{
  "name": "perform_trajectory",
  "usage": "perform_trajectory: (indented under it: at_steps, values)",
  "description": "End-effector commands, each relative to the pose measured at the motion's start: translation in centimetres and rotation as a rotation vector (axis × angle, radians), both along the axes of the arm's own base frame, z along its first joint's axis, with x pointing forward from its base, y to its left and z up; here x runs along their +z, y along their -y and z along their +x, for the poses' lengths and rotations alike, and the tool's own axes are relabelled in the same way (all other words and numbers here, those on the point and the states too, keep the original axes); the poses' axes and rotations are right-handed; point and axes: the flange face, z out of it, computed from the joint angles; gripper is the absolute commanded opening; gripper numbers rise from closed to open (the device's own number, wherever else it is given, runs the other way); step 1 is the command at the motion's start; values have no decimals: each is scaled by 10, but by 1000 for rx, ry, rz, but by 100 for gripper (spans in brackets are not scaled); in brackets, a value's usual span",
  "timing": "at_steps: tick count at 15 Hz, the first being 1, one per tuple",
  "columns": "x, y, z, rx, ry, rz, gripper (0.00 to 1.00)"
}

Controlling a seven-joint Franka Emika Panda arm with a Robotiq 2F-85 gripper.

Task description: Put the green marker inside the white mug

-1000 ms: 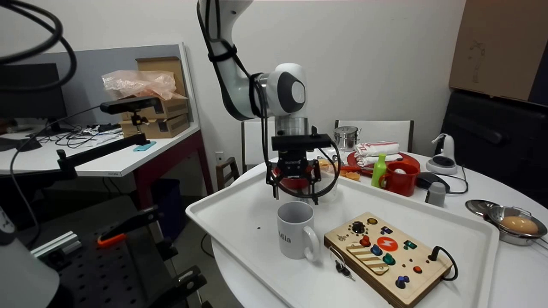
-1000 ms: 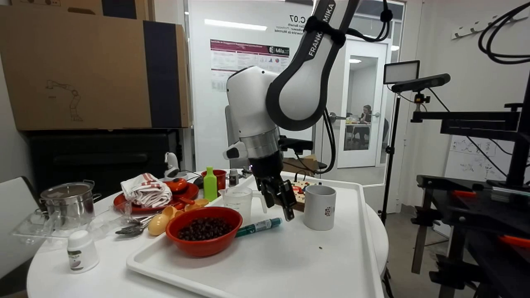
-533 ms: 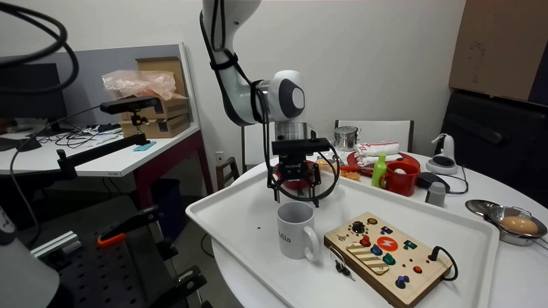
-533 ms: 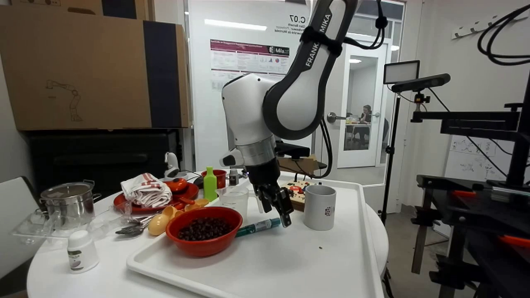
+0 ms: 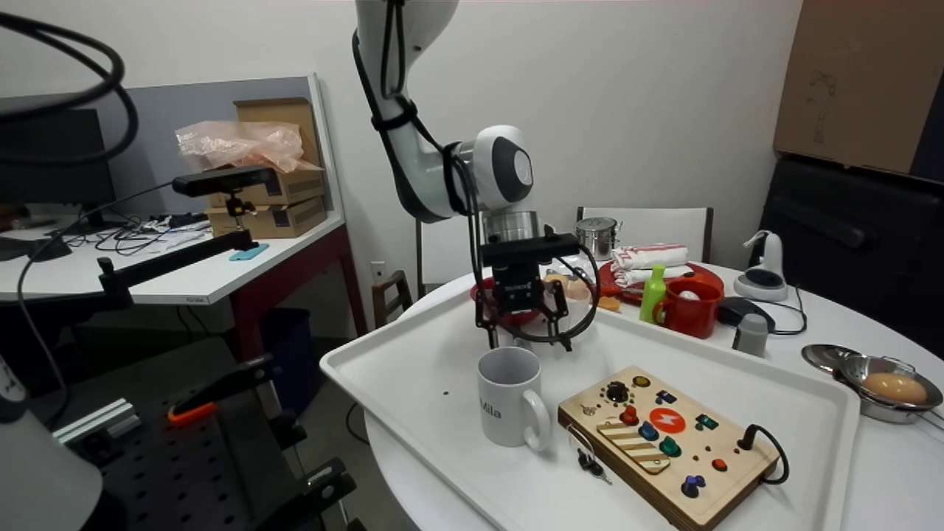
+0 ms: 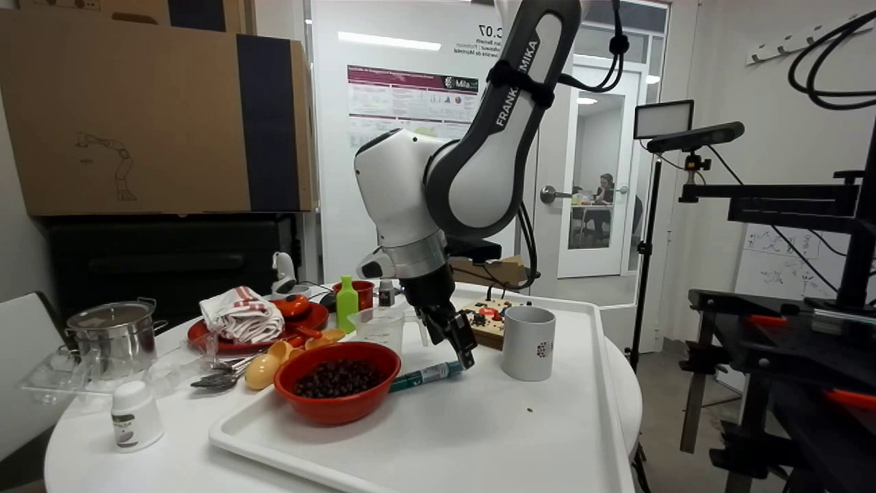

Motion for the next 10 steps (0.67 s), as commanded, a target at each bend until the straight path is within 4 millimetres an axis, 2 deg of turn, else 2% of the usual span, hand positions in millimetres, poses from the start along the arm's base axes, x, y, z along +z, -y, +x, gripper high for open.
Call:
perform_trajectory:
  at_steps: [1,5,8,9,10]
  values:
    - [-10,-1,9,-2,-17,-49,100]
    - [-19,-1,10,-7,-41,-58,100]
    - [-24,0,13,-5,-50,-64,92]
    - [-25,-1,13,-5,-53,-67,84]
    - [-26,-2,14,-7,-54,-68,68]
